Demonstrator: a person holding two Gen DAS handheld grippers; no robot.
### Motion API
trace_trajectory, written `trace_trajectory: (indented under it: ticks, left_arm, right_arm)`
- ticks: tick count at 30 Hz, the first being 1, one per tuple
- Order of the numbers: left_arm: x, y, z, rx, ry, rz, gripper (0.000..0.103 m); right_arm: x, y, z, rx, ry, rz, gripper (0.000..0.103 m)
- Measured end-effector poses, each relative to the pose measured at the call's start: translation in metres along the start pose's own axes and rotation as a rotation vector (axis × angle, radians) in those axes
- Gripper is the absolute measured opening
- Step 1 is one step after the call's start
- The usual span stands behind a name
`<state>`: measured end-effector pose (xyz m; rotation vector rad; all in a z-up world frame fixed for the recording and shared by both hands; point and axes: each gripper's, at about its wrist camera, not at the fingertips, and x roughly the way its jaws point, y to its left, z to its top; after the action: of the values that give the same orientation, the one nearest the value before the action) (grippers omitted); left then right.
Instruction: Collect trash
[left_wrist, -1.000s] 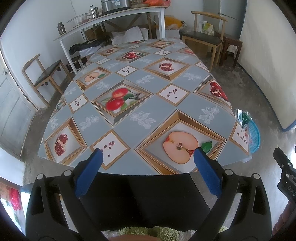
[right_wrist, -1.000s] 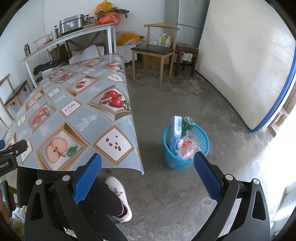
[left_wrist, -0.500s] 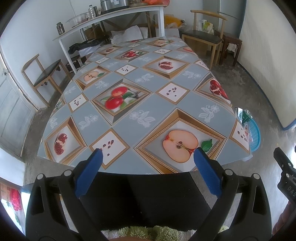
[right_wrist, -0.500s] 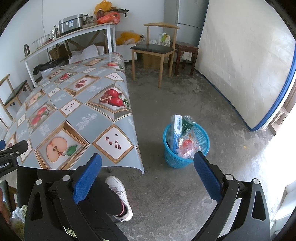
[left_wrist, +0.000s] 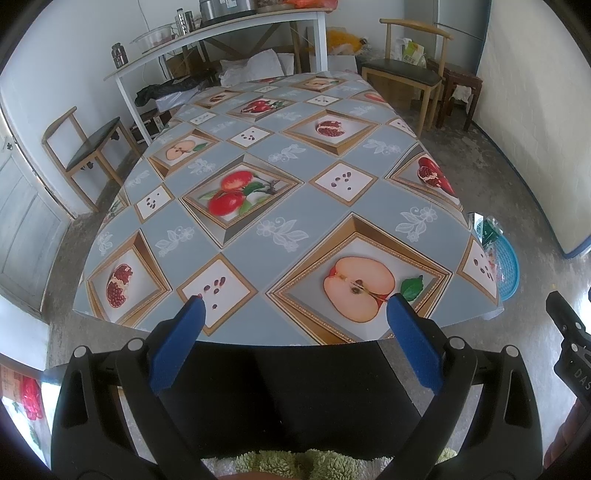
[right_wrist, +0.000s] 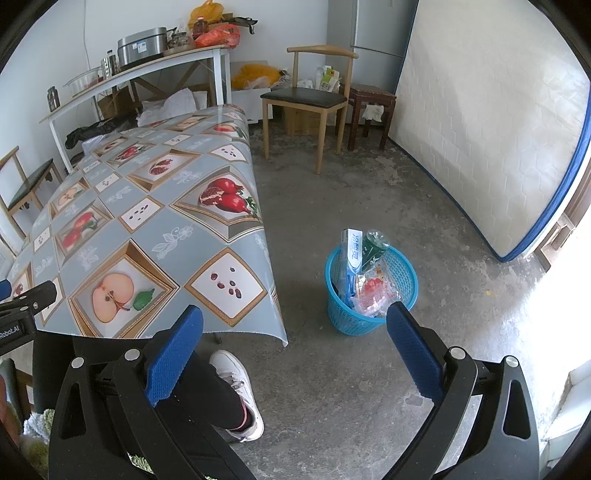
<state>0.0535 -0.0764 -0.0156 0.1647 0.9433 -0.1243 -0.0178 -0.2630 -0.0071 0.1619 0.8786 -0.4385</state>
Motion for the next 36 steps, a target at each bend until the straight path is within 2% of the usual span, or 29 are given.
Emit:
trace_trajectory:
  ticks: [36]
  left_arm:
    - [0.0003,-0.0005,0.0009,0.003,0.009,-0.002,0.095]
  right_arm:
    - [0.0007,-0.0036,0.0008,-0.001,-0.005,0.001,0.097]
